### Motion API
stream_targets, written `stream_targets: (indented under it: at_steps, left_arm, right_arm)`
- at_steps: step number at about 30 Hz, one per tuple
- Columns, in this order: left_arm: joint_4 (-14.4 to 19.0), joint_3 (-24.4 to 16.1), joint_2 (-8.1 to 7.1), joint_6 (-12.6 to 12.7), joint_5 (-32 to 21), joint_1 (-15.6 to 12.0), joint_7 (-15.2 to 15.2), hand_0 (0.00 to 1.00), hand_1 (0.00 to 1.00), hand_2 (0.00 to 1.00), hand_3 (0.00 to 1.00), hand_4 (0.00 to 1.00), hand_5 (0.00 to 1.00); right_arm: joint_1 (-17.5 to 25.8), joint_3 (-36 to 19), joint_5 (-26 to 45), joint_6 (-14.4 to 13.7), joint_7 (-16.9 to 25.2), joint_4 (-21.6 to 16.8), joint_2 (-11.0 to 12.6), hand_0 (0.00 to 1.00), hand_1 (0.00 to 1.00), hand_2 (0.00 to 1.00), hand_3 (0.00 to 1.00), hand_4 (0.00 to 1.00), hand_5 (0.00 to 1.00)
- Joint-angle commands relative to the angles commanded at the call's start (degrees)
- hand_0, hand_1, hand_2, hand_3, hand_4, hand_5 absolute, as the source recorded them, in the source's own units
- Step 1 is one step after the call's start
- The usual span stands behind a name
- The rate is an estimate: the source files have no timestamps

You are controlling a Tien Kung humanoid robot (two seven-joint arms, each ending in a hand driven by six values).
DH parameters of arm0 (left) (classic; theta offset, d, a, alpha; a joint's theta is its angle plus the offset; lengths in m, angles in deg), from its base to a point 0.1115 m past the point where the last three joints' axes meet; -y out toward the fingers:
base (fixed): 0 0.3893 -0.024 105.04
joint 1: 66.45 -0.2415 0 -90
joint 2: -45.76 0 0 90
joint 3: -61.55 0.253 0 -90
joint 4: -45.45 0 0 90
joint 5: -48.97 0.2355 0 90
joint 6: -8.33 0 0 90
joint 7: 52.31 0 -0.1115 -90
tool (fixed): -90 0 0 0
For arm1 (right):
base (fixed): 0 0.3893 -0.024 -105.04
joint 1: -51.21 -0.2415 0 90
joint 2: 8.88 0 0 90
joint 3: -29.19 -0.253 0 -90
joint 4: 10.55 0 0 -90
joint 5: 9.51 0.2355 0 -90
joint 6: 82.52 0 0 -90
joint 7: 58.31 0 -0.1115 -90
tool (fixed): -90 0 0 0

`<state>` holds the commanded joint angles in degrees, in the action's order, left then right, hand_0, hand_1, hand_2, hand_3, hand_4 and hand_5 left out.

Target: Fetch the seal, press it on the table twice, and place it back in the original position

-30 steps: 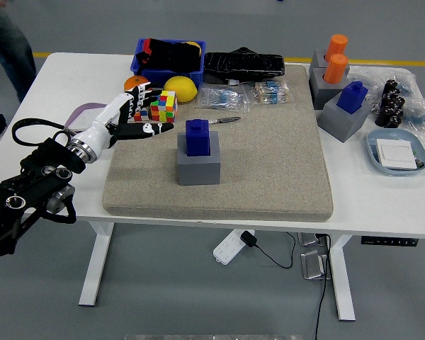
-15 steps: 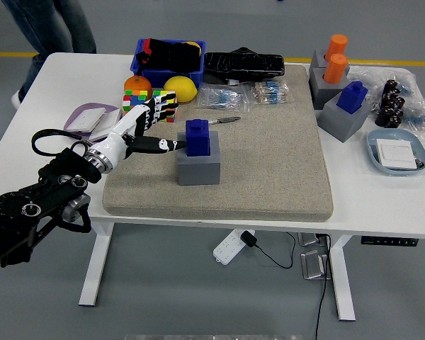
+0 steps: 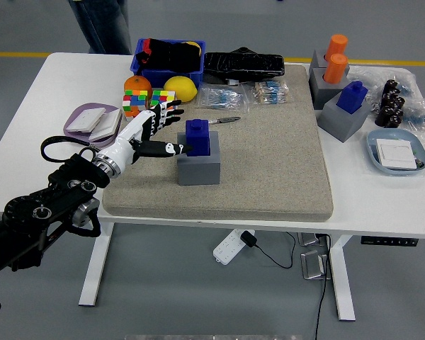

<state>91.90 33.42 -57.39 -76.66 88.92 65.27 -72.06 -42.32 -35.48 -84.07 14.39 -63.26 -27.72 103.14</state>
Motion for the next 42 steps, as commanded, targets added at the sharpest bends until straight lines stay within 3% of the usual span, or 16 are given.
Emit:
stream_targets:
  at_steps: [31,32,37,38,42]
  left_arm:
    - [-2.5,0.7,3.18,0.4,-1.7,-0.3,0.4,0.917,0.829,0.778,0.843,0.959,0.002]
    - [-2.5,0.7,3.24,0.5,-1.8,-0.3,0.4,0.907,0.801,0.751,0.822,0.922,0.002]
    - [-2.9,0.8,3.68,0.8,-2.1,-0.3,0.3,0.907,0.801,0.751,0.822,0.922,0.002]
    - [-3.0,0.9,3.75,0.8,-2.1,-0.3,0.3,0.889,0.748,0.705,0.799,0.853,0.002]
    - [-3.2,1.0,3.98,0.8,-2.3,-0.2,0.3,0.889,0.748,0.705,0.799,0.853,0.002]
  right_arm:
    - [-0.2,-0.5,-0.3,-0.1,0.0,0.0,-0.2,0.769,0.668,0.672,0.68,0.811,0.58]
    - [-0.2,-0.5,-0.3,-0.1,0.0,0.0,-0.2,0.769,0.668,0.672,0.68,0.812,0.58]
    - [-0.2,-0.5,-0.3,-0.1,0.0,0.0,-0.3,0.769,0.668,0.672,0.68,0.812,0.58]
    - [-0.2,-0.5,-0.3,-0.1,0.0,0.0,-0.2,0.769,0.668,0.672,0.68,0.812,0.58]
    - [-0.2,-0.5,-0.3,-0.1,0.1,-0.1,-0.2,0.769,0.668,0.672,0.68,0.812,0.58]
